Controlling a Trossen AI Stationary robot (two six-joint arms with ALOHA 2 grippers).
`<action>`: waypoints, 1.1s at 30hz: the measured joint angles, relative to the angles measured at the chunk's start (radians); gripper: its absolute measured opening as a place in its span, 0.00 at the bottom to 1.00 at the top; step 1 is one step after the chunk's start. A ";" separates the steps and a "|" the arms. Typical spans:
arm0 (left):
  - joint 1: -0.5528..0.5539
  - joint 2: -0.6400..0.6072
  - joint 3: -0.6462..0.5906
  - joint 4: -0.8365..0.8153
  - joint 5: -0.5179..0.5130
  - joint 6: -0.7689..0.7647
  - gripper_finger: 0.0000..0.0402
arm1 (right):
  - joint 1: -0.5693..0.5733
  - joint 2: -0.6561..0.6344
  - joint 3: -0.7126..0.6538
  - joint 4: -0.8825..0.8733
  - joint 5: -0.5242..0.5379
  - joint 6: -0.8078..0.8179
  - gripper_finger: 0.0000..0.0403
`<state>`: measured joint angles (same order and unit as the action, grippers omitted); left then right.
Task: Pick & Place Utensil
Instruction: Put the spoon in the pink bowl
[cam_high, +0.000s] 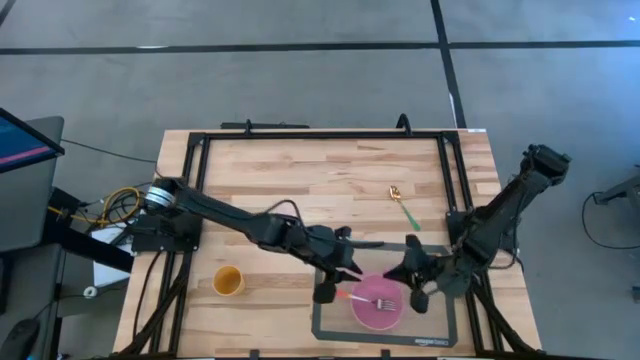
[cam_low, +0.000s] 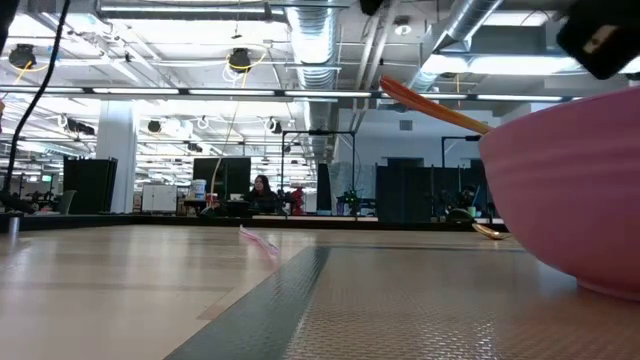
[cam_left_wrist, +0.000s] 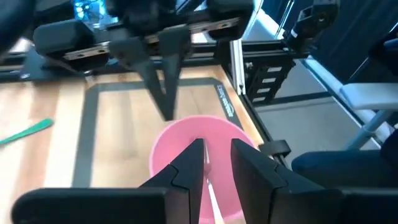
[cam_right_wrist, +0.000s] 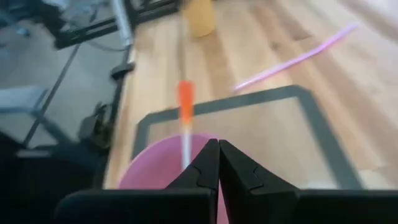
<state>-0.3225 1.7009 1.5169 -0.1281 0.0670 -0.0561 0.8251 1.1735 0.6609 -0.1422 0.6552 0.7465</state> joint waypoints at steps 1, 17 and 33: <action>0.002 -0.022 0.000 -0.027 -0.011 0.000 0.20 | -0.021 -0.010 0.000 -0.012 0.000 -0.007 0.00; 0.070 -0.463 -0.264 -0.193 -0.121 0.033 0.20 | -0.324 -0.034 0.000 -0.309 -0.053 -0.038 0.24; 0.191 -0.754 -0.685 -0.065 -0.172 0.023 0.20 | -0.607 -0.021 0.000 -0.692 -0.187 0.069 0.50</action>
<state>-0.1316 0.9471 0.8320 -0.1927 -0.1049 -0.0334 0.2184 1.1521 0.6605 -0.8344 0.4686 0.8157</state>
